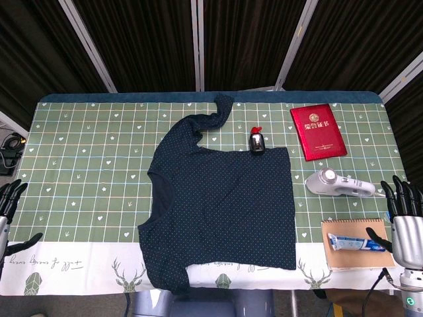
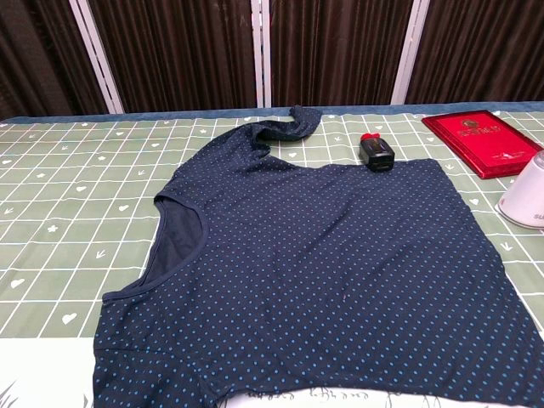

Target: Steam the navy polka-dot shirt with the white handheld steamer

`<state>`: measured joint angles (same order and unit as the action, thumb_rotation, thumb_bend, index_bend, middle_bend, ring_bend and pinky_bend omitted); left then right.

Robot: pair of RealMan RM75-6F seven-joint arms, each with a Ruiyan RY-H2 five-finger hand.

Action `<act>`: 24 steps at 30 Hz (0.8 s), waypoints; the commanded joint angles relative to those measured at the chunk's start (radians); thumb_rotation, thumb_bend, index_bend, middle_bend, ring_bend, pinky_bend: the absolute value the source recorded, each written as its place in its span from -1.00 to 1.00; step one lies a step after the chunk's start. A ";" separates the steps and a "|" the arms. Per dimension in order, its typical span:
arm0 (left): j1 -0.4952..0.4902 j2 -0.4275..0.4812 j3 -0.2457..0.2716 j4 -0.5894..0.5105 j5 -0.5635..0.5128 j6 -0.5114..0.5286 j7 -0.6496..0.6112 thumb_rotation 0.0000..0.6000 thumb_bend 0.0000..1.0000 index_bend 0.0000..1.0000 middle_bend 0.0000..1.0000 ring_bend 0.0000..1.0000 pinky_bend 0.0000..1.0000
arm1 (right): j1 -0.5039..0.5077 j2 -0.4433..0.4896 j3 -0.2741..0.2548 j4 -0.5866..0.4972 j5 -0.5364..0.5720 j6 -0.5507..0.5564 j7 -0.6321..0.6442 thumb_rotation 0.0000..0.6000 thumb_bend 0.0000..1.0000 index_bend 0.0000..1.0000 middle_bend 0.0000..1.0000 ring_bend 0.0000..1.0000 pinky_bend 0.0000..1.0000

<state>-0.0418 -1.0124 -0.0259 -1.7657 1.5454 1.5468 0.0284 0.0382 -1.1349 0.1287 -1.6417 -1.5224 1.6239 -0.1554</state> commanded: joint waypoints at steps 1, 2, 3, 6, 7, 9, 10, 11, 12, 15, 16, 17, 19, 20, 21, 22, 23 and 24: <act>0.000 0.001 -0.001 0.000 -0.001 0.000 -0.002 1.00 -1.00 -1.00 -1.00 -1.00 -1.00 | 0.001 -0.001 -0.001 0.001 0.003 -0.004 -0.005 1.00 -1.00 -0.94 -1.00 -1.00 -1.00; 0.000 0.001 -0.001 0.000 0.000 0.001 -0.003 1.00 -1.00 -1.00 -1.00 -1.00 -1.00 | 0.002 -0.002 -0.001 0.003 0.004 -0.007 -0.008 1.00 -1.00 -0.94 -1.00 -1.00 -1.00; 0.000 0.001 -0.001 0.000 0.000 0.001 -0.004 1.00 -1.00 -1.00 -1.00 -1.00 -1.00 | 0.002 -0.003 -0.001 0.004 0.006 -0.009 -0.010 1.00 -1.00 -0.95 -1.00 -1.00 -1.00; -0.001 0.001 -0.002 0.002 -0.002 0.000 -0.004 1.00 -1.00 -1.00 -1.00 -1.00 -1.00 | 0.006 -0.006 -0.001 0.012 0.017 -0.022 -0.015 1.00 -1.00 -0.96 -1.00 -1.00 -1.00; -0.001 0.001 -0.002 0.002 -0.003 -0.001 -0.005 1.00 -1.00 -1.00 -1.00 -1.00 -1.00 | 0.009 -0.008 0.000 0.017 0.022 -0.030 -0.017 1.00 -1.00 -0.96 -1.00 -1.00 -1.00; -0.002 0.000 -0.005 0.003 -0.010 -0.004 -0.005 1.00 -1.00 -1.00 -1.00 -1.00 -1.00 | 0.026 -0.014 0.007 0.035 0.052 -0.068 -0.023 1.00 -1.00 -0.97 -1.00 -1.00 -1.00; -0.003 0.000 -0.006 0.003 -0.012 -0.005 -0.005 1.00 -1.00 -1.00 -1.00 -1.00 -1.00 | 0.032 -0.017 0.011 0.042 0.061 -0.080 -0.024 1.00 -1.00 -0.97 -1.00 -1.00 -1.00; -0.004 -0.001 -0.007 0.004 -0.015 -0.007 -0.004 1.00 -1.00 -1.00 -1.00 -1.00 -1.00 | 0.043 -0.022 0.016 0.054 0.073 -0.099 -0.027 1.00 -1.00 -0.97 -1.00 -1.00 -1.00; -0.005 -0.002 -0.008 0.005 -0.017 -0.008 -0.003 1.00 -1.00 -1.00 -1.00 -1.00 -1.00 | 0.051 -0.026 0.020 0.065 0.082 -0.114 -0.030 1.00 -1.00 -0.98 -1.00 -1.00 -1.00; -0.010 -0.006 -0.011 0.008 -0.030 -0.021 0.004 1.00 -1.00 -1.00 -1.00 -1.00 -1.00 | 0.093 -0.050 0.037 0.122 0.115 -0.178 -0.046 1.00 -1.00 -0.99 -1.00 -1.00 -1.00; -0.013 -0.009 -0.014 0.009 -0.037 -0.027 0.009 1.00 -1.00 -1.00 -1.00 -1.00 -1.00 | 0.117 -0.065 0.046 0.156 0.129 -0.211 -0.052 1.00 -1.00 -0.99 -1.00 -1.00 -1.00; -0.015 -0.011 -0.016 0.010 -0.043 -0.031 0.013 1.00 -1.00 -1.00 -1.00 -1.00 -1.00 | 0.134 -0.078 0.052 0.182 0.138 -0.235 -0.057 1.00 -1.00 -0.99 -1.00 -1.00 -1.00; -0.019 -0.017 -0.020 0.013 -0.057 -0.041 0.023 1.00 -1.00 -1.00 -1.00 -1.00 -1.00 | 0.174 -0.112 0.065 0.251 0.158 -0.285 -0.064 1.00 -1.00 -0.99 -1.00 -1.00 -1.00; -0.023 -0.021 -0.023 0.016 -0.068 -0.049 0.028 1.00 -1.00 -1.00 -1.00 -1.00 -1.00 | 0.202 -0.134 0.070 0.298 0.176 -0.329 -0.075 1.00 -1.00 -0.99 -1.00 -1.00 -1.00; -0.027 -0.025 -0.027 0.019 -0.078 -0.056 0.034 1.00 -1.00 -1.00 -1.00 -1.00 -1.00 | 0.223 -0.156 0.073 0.342 0.188 -0.360 -0.081 1.00 -1.00 -0.99 -1.00 -1.00 -1.00; -0.029 -0.027 -0.029 0.022 -0.085 -0.060 0.039 1.00 -1.00 -1.00 -1.00 -1.00 -1.00 | 0.237 -0.170 0.074 0.372 0.197 -0.384 -0.085 1.00 -1.00 -0.98 -1.00 -1.00 -1.00; -0.030 -0.029 -0.030 0.023 -0.089 -0.063 0.041 1.00 -1.00 -1.00 -1.00 -1.00 -1.00 | 0.246 -0.178 0.073 0.389 0.202 -0.400 -0.087 1.00 -1.00 -0.98 -1.00 -1.00 -1.00; -0.032 -0.031 -0.032 0.025 -0.096 -0.068 0.043 1.00 -1.00 -1.00 -1.00 -1.00 -1.00 | 0.258 -0.189 0.072 0.412 0.210 -0.423 -0.089 1.00 -1.00 -0.97 -1.00 -1.00 -1.00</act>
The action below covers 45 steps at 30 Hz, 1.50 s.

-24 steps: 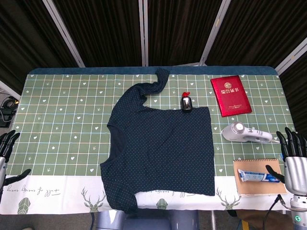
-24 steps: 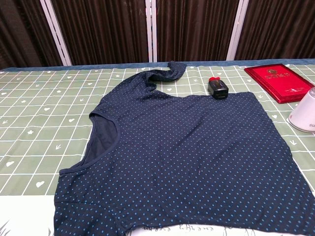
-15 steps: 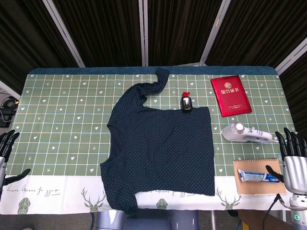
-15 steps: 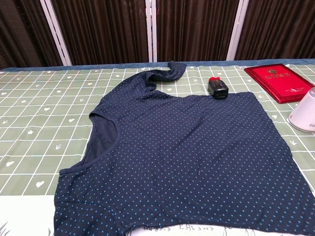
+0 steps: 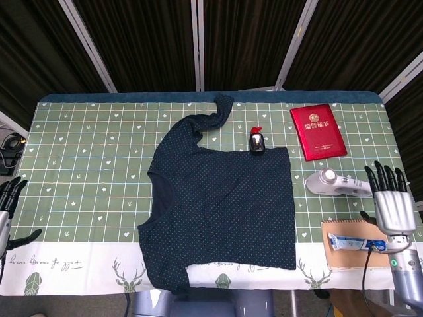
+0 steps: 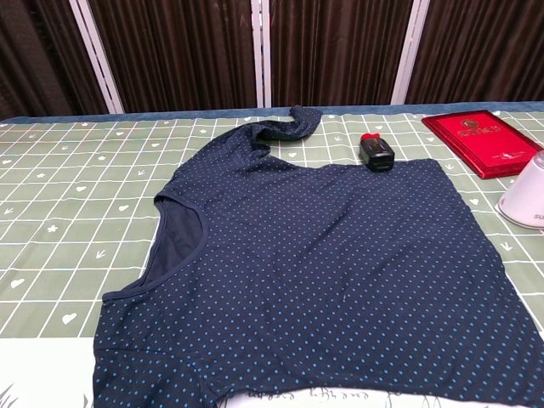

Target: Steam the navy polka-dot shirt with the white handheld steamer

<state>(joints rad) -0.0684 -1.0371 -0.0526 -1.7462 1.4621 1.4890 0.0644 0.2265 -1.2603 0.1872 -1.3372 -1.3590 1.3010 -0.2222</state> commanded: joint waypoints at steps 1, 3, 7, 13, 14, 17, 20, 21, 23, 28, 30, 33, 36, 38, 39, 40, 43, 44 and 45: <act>-0.007 -0.007 -0.007 0.007 -0.017 -0.013 0.009 1.00 -1.00 -1.00 -1.00 -1.00 -1.00 | 0.077 -0.072 0.013 0.123 0.052 -0.113 -0.022 1.00 -1.00 -0.97 -1.00 -1.00 -1.00; -0.012 -0.010 -0.011 0.011 -0.029 -0.021 0.014 1.00 -1.00 -1.00 -1.00 -1.00 -1.00 | 0.097 -0.095 0.012 0.168 0.061 -0.145 -0.018 1.00 -1.00 -0.96 -1.00 -1.00 -1.00; -0.018 -0.016 -0.016 0.019 -0.048 -0.034 0.020 1.00 -1.00 -1.00 -1.00 -1.00 -1.00 | 0.131 -0.150 0.012 0.258 0.067 -0.180 -0.004 1.00 -1.00 -0.91 -1.00 -1.00 -1.00; -0.022 -0.020 -0.020 0.025 -0.062 -0.042 0.024 1.00 -1.00 -1.00 -1.00 -1.00 -1.00 | 0.182 -0.225 0.012 0.389 0.074 -0.235 0.001 1.00 -1.00 -0.85 -0.94 -1.00 -1.00; -0.021 -0.020 -0.023 0.025 -0.067 -0.041 0.022 1.00 -1.00 -1.00 -1.00 -1.00 -1.00 | 0.196 -0.242 0.011 0.424 0.082 -0.257 -0.008 1.00 -1.00 -0.84 -0.93 -1.00 -1.00; -0.023 -0.018 -0.026 0.027 -0.076 -0.044 0.017 1.00 -1.00 -1.00 -1.00 -1.00 -1.00 | 0.221 -0.281 0.011 0.503 0.099 -0.303 -0.022 1.00 -1.00 -0.81 -0.91 -1.00 -1.00; -0.023 -0.017 -0.026 0.029 -0.078 -0.044 0.015 1.00 -1.00 -1.00 -1.00 -1.00 -1.00 | 0.229 -0.304 0.009 0.550 0.104 -0.315 -0.016 1.00 -0.95 -0.79 -0.89 -1.00 -1.00; -0.023 -0.017 -0.027 0.029 -0.079 -0.044 0.014 1.00 -1.00 -1.00 -1.00 -1.00 -1.00 | 0.231 -0.311 0.008 0.564 0.106 -0.318 -0.014 1.00 -0.90 -0.78 -0.88 -1.00 -1.00; -0.023 -0.017 -0.028 0.029 -0.081 -0.045 0.013 1.00 -1.00 -1.00 -1.00 -1.00 -1.00 | 0.236 -0.324 0.007 0.594 0.110 -0.328 -0.011 1.00 -0.83 -0.76 -0.87 -1.00 -1.00; -0.025 -0.019 -0.027 0.030 -0.084 -0.047 0.016 1.00 -1.00 -1.00 -1.00 -1.00 -1.00 | 0.241 -0.340 0.011 0.634 0.117 -0.338 0.016 1.00 -0.68 -0.72 -0.80 -1.00 -1.00; -0.025 -0.020 -0.027 0.031 -0.085 -0.048 0.018 1.00 -1.00 -1.00 -1.00 -1.00 -1.00 | 0.243 -0.341 0.013 0.639 0.118 -0.338 0.028 1.00 -0.67 -0.69 -0.77 -1.00 -1.00; -0.026 -0.021 -0.027 0.032 -0.087 -0.049 0.019 1.00 -1.00 -1.00 -1.00 -1.00 -1.00 | 0.244 -0.340 0.017 0.638 0.120 -0.337 0.042 1.00 -0.66 -0.67 -0.72 -0.98 -1.00; -0.027 -0.023 -0.027 0.033 -0.089 -0.052 0.022 1.00 -1.00 -1.00 -1.00 -1.00 -1.00 | 0.247 -0.336 0.018 0.636 0.122 -0.342 0.050 1.00 -0.66 -0.63 -0.70 -0.97 -1.00; -0.028 -0.024 -0.027 0.033 -0.089 -0.051 0.024 1.00 -1.00 -1.00 -1.00 -1.00 -1.00 | 0.248 -0.332 0.020 0.630 0.126 -0.348 0.056 1.00 -0.65 -0.62 -0.69 -0.96 -1.00; -0.028 -0.024 -0.027 0.034 -0.090 -0.051 0.024 1.00 -1.00 -1.00 -1.00 -1.00 -1.00 | 0.250 -0.332 0.023 0.628 0.128 -0.350 0.061 1.00 -0.65 -0.62 -0.69 -0.96 -1.00; -0.028 -0.025 -0.027 0.034 -0.091 -0.051 0.025 1.00 -1.00 -1.00 -1.00 -1.00 -1.00 | 0.252 -0.333 0.024 0.628 0.129 -0.351 0.064 1.00 -0.65 -0.62 -0.69 -0.96 -1.00; -0.029 -0.027 -0.027 0.035 -0.091 -0.053 0.028 1.00 -1.00 -1.00 -1.00 -1.00 -1.00 | 0.261 -0.341 0.026 0.639 0.132 -0.359 0.063 1.00 -0.63 -0.62 -0.69 -0.96 -1.00; -0.030 -0.028 -0.026 0.036 -0.091 -0.054 0.030 1.00 -1.00 -1.00 -1.00 -1.00 -1.00 | 0.265 -0.345 0.026 0.645 0.132 -0.361 0.061 1.00 -0.62 -0.62 -0.69 -0.96 -1.00; -0.030 -0.028 -0.026 0.036 -0.091 -0.054 0.030 1.00 -1.00 -1.00 -1.00 -1.00 -1.00 | 0.269 -0.350 0.026 0.654 0.132 -0.365 0.059 1.00 -0.59 -0.62 -0.69 -0.96 -1.00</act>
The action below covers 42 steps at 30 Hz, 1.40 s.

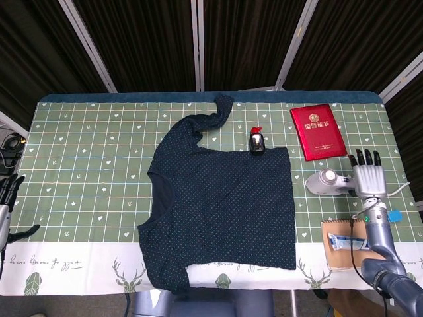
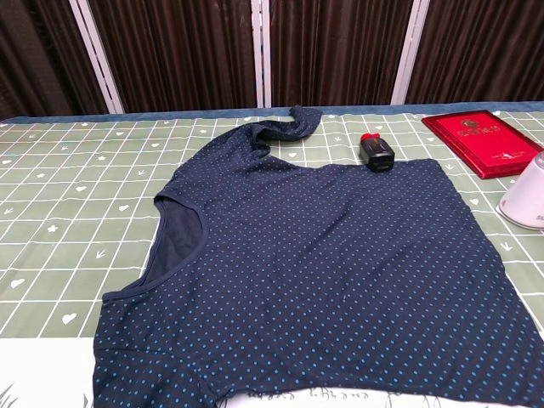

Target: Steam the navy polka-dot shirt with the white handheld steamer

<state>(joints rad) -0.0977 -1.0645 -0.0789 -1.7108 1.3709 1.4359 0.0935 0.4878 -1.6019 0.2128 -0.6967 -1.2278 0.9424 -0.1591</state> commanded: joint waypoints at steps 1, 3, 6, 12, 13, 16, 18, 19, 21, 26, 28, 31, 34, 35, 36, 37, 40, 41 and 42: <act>0.000 -0.001 0.000 0.000 -0.001 0.000 0.002 1.00 -1.00 -1.00 -1.00 -1.00 -1.00 | 0.013 -0.017 0.001 0.026 0.003 -0.013 -0.007 1.00 -0.56 -0.62 -0.68 -0.95 -1.00; -0.001 -0.001 0.000 0.000 -0.002 0.000 0.002 1.00 -1.00 -1.00 -1.00 -1.00 -1.00 | 0.020 -0.028 0.001 0.047 0.005 -0.022 -0.011 1.00 -0.51 -0.61 -0.65 -0.92 -1.00; 0.000 -0.001 -0.001 0.001 -0.004 0.001 0.001 1.00 -1.00 -1.00 -1.00 -1.00 -1.00 | 0.028 -0.046 -0.002 0.079 -0.001 -0.022 -0.005 1.00 -0.40 -0.57 -0.58 -0.83 -0.96; -0.002 -0.002 -0.002 0.002 -0.007 -0.001 0.002 1.00 -1.00 -1.00 -1.00 -1.00 -1.00 | 0.035 -0.070 -0.009 0.124 -0.016 -0.019 0.031 1.00 -0.18 -0.52 -0.43 -0.65 -0.85; -0.002 -0.002 -0.002 0.003 -0.007 -0.001 0.003 1.00 -1.00 -1.00 -1.00 -1.00 -1.00 | 0.037 -0.073 -0.010 0.130 -0.018 -0.022 0.038 1.00 -0.13 -0.51 -0.39 -0.61 -0.83; -0.002 -0.002 -0.001 0.002 -0.007 -0.002 0.003 1.00 -1.00 -1.00 -1.00 -1.00 -1.00 | 0.044 -0.082 -0.017 0.151 -0.029 -0.035 0.065 1.00 -0.02 -0.44 -0.27 -0.49 -0.72; -0.003 -0.002 -0.002 0.003 -0.008 -0.002 0.002 1.00 -1.00 -1.00 -1.00 -1.00 -1.00 | 0.054 -0.090 -0.024 0.172 -0.038 -0.057 0.090 1.00 0.06 -0.36 -0.18 -0.41 -0.56; -0.002 -0.002 -0.002 0.002 -0.008 -0.002 0.002 1.00 -1.00 -1.00 -1.00 -1.00 -1.00 | 0.056 -0.093 -0.027 0.181 -0.043 -0.063 0.102 1.00 0.10 -0.32 -0.12 -0.35 -0.43; -0.002 -0.001 -0.003 0.003 -0.009 -0.001 0.001 1.00 -1.00 -1.00 -1.00 -1.00 -1.00 | 0.061 -0.097 -0.036 0.195 -0.054 -0.075 0.130 1.00 0.18 -0.25 -0.03 -0.25 -0.20; -0.003 -0.002 -0.003 0.004 -0.010 -0.001 0.001 1.00 -1.00 -1.00 -1.00 -1.00 -1.00 | 0.068 -0.096 -0.069 0.222 -0.101 -0.092 0.228 1.00 0.36 0.09 0.22 -0.02 0.30; -0.003 -0.003 -0.002 0.005 -0.010 -0.002 0.001 1.00 -1.00 -1.00 -1.00 -1.00 -1.00 | 0.068 -0.096 -0.083 0.234 -0.124 -0.080 0.276 1.00 0.40 0.29 0.31 0.07 0.49; -0.004 -0.003 -0.002 0.005 -0.009 -0.003 0.000 1.00 -1.00 -1.00 -1.00 -1.00 -1.00 | 0.066 -0.101 -0.098 0.265 -0.151 -0.056 0.342 1.00 0.43 0.50 0.35 0.18 0.69; -0.004 -0.003 -0.001 0.005 -0.009 -0.002 0.001 1.00 -1.00 -1.00 -1.00 -1.00 -1.00 | 0.063 -0.101 -0.117 0.288 -0.181 -0.033 0.421 1.00 0.46 0.67 0.35 0.27 0.82; -0.004 -0.003 -0.001 0.005 -0.009 -0.002 0.000 1.00 -1.00 -1.00 -1.00 -1.00 -1.00 | 0.062 -0.102 -0.120 0.295 -0.187 -0.024 0.441 1.00 0.46 0.68 0.35 0.29 0.84; -0.003 -0.003 -0.002 0.005 -0.009 -0.002 -0.001 1.00 -1.00 -1.00 -1.00 -1.00 -1.00 | 0.061 -0.102 -0.124 0.302 -0.194 -0.018 0.470 1.00 0.47 0.69 0.35 0.31 0.86; -0.004 -0.003 -0.001 0.005 -0.008 -0.002 -0.001 1.00 -1.00 -1.00 -1.00 -1.00 -1.00 | 0.061 -0.102 -0.126 0.305 -0.198 -0.013 0.486 1.00 0.47 0.70 0.35 0.31 0.88; -0.004 -0.004 -0.001 0.005 -0.009 -0.003 -0.001 1.00 -1.00 -1.00 -1.00 -1.00 -1.00 | 0.059 -0.102 -0.132 0.319 -0.212 0.014 0.536 1.00 0.47 0.70 0.35 0.32 0.88; -0.004 -0.004 -0.001 0.005 -0.008 -0.003 -0.001 1.00 -1.00 -1.00 -1.00 -1.00 -1.00 | 0.059 -0.103 -0.133 0.323 -0.217 0.026 0.558 1.00 0.47 0.70 0.34 0.32 0.88; -0.004 -0.004 -0.001 0.005 -0.008 -0.004 0.000 1.00 -1.00 -1.00 -1.00 -1.00 -1.00 | 0.058 -0.103 -0.134 0.327 -0.222 0.038 0.582 1.00 0.47 0.70 0.34 0.33 0.89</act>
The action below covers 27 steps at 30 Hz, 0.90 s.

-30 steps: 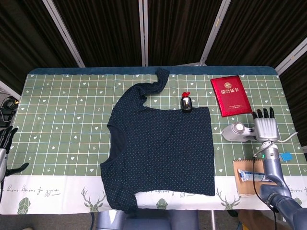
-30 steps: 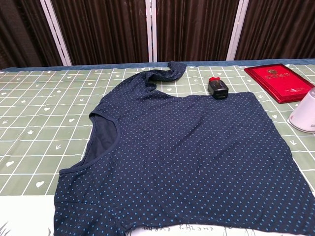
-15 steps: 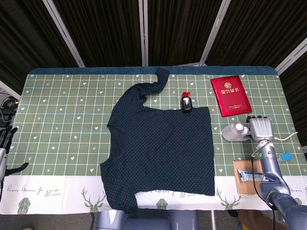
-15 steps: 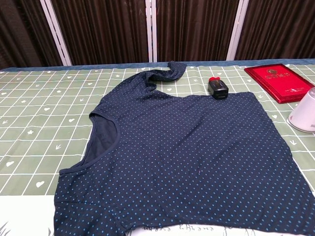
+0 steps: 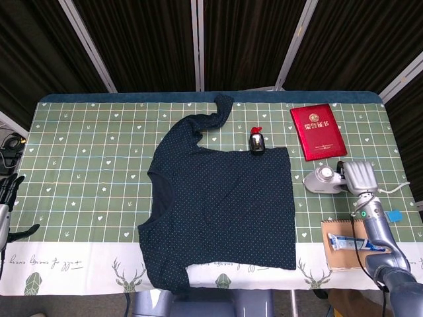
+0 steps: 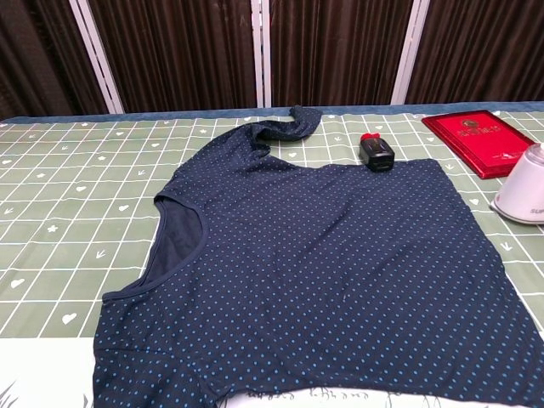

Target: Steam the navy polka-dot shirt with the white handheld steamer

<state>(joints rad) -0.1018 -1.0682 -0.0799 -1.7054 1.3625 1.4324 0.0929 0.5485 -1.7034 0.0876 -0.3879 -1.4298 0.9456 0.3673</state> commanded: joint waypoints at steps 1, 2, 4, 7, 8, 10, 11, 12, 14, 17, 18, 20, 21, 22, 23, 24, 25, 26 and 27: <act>0.000 -0.001 0.001 0.000 0.000 0.000 0.001 1.00 -1.00 -1.00 -1.00 -1.00 -1.00 | -0.003 -0.002 -0.010 0.021 -0.024 0.049 0.081 1.00 0.47 0.70 0.34 0.33 0.89; 0.000 -0.001 0.001 0.000 0.000 -0.001 0.001 1.00 -1.00 -1.00 -1.00 -1.00 -1.00 | -0.003 -0.002 -0.010 0.023 -0.027 0.058 0.096 1.00 0.47 0.70 0.34 0.33 0.89; -0.001 -0.001 0.001 0.001 0.000 -0.002 0.002 1.00 -1.00 -1.00 -1.00 -1.00 -1.00 | -0.001 -0.002 -0.011 0.029 -0.036 0.087 0.138 1.00 0.47 0.70 0.34 0.34 0.90; -0.002 -0.001 -0.001 0.001 -0.003 -0.004 0.000 1.00 -1.00 -1.00 -1.00 -1.00 -1.00 | 0.006 -0.006 -0.012 0.031 -0.058 0.169 0.194 1.00 0.47 0.70 0.33 0.34 0.90; -0.003 -0.001 -0.002 0.002 -0.005 -0.006 -0.002 1.00 -1.00 -1.00 -1.00 -1.00 -1.00 | 0.016 -0.007 -0.015 0.018 -0.072 0.204 0.219 1.00 0.47 0.70 0.33 0.34 0.90; -0.005 0.000 -0.003 0.004 -0.009 -0.010 -0.004 1.00 -1.00 -1.00 -1.00 -1.00 -1.00 | 0.035 -0.007 -0.028 0.000 -0.100 0.242 0.231 1.00 0.47 0.70 0.33 0.34 0.90; -0.006 0.000 -0.004 0.005 -0.010 -0.012 -0.005 1.00 -1.00 -1.00 -1.00 -1.00 -1.00 | 0.046 -0.007 -0.035 -0.014 -0.115 0.259 0.232 1.00 0.47 0.70 0.33 0.34 0.90; -0.006 0.000 -0.005 0.005 -0.012 -0.012 -0.006 1.00 -1.00 -1.00 -1.00 -1.00 -1.00 | 0.055 -0.007 -0.041 -0.025 -0.128 0.272 0.230 1.00 0.47 0.70 0.33 0.34 0.90; -0.007 0.000 -0.006 0.005 -0.014 -0.014 -0.008 1.00 -1.00 -1.00 -1.00 -1.00 -1.00 | 0.073 -0.007 -0.052 -0.045 -0.151 0.293 0.216 1.00 0.47 0.70 0.33 0.34 0.90; -0.008 0.001 -0.007 0.007 -0.017 -0.016 -0.009 1.00 -1.00 -1.00 -1.00 -1.00 -1.00 | 0.094 -0.008 -0.067 -0.071 -0.179 0.314 0.198 1.00 0.47 0.69 0.33 0.34 0.90; -0.009 0.001 -0.007 0.007 -0.019 -0.018 -0.011 1.00 -1.00 -1.00 -1.00 -1.00 -1.00 | 0.105 -0.009 -0.074 -0.086 -0.192 0.321 0.190 1.00 0.47 0.69 0.33 0.34 0.90; -0.010 0.001 -0.009 0.009 -0.024 -0.021 -0.013 1.00 -1.00 -1.00 -1.00 -1.00 -1.00 | 0.130 -0.006 -0.089 -0.137 -0.219 0.325 0.186 1.00 0.47 0.69 0.32 0.34 0.90; -0.010 0.001 -0.010 0.010 -0.026 -0.022 -0.014 1.00 -1.00 -1.00 -1.00 -1.00 -1.00 | 0.142 -0.004 -0.094 -0.161 -0.230 0.325 0.183 1.00 0.47 0.69 0.32 0.34 0.90; -0.011 0.001 -0.011 0.011 -0.029 -0.023 -0.015 1.00 -1.00 -1.00 -1.00 -1.00 -1.00 | 0.157 -0.001 -0.100 -0.193 -0.245 0.325 0.175 1.00 0.47 0.69 0.32 0.34 0.90; -0.011 0.001 -0.012 0.013 -0.032 -0.025 -0.016 1.00 -1.00 -1.00 -1.00 -1.00 -1.00 | 0.172 0.003 -0.106 -0.225 -0.258 0.324 0.164 1.00 0.47 0.69 0.32 0.34 0.90; -0.012 0.001 -0.013 0.014 -0.036 -0.027 -0.016 1.00 -1.00 -1.00 -1.00 -1.00 -1.00 | 0.189 0.002 -0.113 -0.255 -0.276 0.326 0.156 1.00 0.47 0.69 0.32 0.34 0.90; -0.014 0.000 -0.014 0.017 -0.041 -0.032 -0.016 1.00 -1.00 -1.00 -1.00 -1.00 -1.00 | 0.210 0.001 -0.119 -0.289 -0.295 0.324 0.144 1.00 0.47 0.69 0.32 0.34 0.90; -0.015 0.000 -0.015 0.019 -0.044 -0.034 -0.016 1.00 -1.00 -1.00 -1.00 -1.00 -1.00 | 0.219 0.005 -0.118 -0.312 -0.297 0.316 0.130 1.00 0.47 0.69 0.32 0.34 0.90; -0.016 0.000 -0.016 0.020 -0.046 -0.035 -0.016 1.00 -1.00 -1.00 -1.00 -1.00 -1.00 | 0.226 0.006 -0.119 -0.327 -0.301 0.312 0.122 1.00 0.47 0.69 0.32 0.34 0.90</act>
<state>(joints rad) -0.1168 -1.0683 -0.0952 -1.6862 1.3171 1.3974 0.0769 0.7352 -1.7030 -0.0172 -0.6568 -1.7010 1.2648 0.5216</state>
